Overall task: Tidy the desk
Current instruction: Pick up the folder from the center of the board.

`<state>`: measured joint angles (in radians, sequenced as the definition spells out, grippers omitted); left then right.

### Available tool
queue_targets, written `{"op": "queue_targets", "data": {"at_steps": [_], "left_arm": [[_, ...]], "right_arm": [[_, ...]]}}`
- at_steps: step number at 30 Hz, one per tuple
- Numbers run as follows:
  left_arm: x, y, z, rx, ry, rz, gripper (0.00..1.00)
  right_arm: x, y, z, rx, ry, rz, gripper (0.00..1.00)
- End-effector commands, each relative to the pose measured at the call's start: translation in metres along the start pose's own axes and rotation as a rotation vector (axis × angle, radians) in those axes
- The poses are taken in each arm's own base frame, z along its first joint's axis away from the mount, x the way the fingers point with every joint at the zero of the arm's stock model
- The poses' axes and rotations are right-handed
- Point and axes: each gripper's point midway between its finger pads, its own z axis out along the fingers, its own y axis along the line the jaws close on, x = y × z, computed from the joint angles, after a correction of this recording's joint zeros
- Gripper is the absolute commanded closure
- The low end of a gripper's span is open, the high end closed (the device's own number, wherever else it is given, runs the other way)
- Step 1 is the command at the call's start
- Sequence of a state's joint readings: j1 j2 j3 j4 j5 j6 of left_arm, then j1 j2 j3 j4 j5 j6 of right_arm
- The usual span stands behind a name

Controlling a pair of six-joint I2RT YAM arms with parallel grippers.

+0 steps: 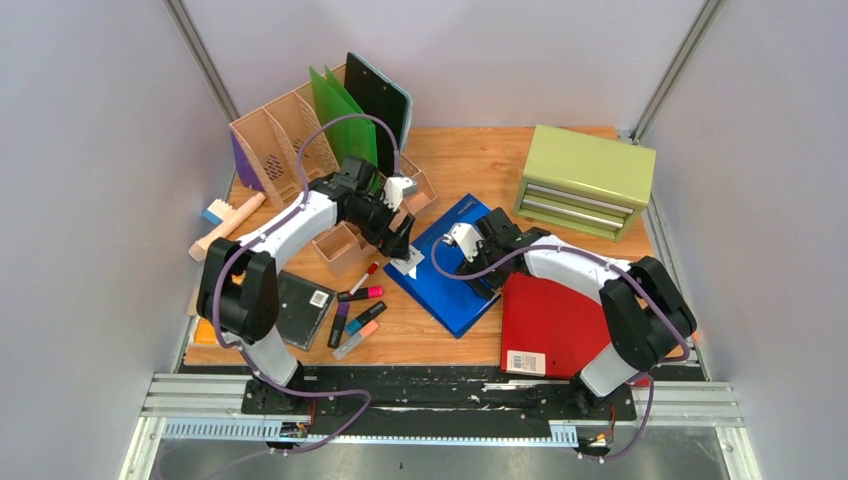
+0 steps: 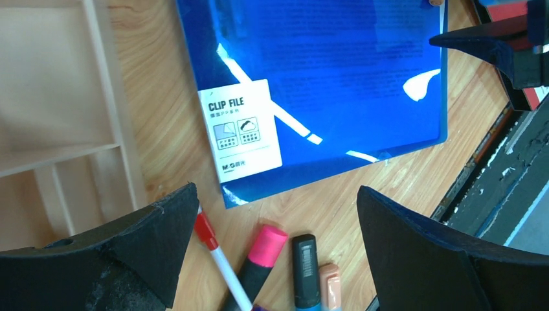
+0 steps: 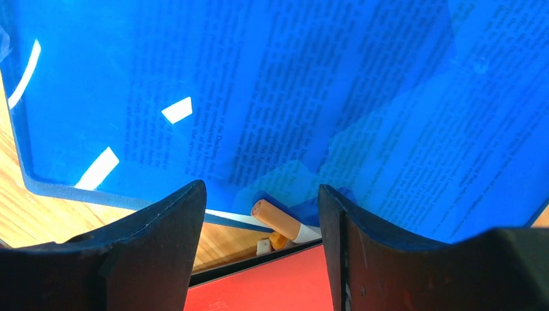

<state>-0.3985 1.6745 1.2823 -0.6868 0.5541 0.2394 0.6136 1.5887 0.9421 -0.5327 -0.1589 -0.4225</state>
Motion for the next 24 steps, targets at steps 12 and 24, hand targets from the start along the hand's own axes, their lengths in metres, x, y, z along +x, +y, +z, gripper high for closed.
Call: {"op": "queue_targets", "data": {"at_steps": [12,24], "left_arm": [[-0.003,0.013,0.045,-0.002,0.022,-0.074,0.00],[0.015,0.028,0.076,-0.113,0.085,-0.053,0.00]], "right_arm": [[-0.002,-0.007,-0.011,0.007,-0.087,0.071,0.36],[0.011,-0.006,0.004,-0.006,-0.032,0.090,0.37]]}}
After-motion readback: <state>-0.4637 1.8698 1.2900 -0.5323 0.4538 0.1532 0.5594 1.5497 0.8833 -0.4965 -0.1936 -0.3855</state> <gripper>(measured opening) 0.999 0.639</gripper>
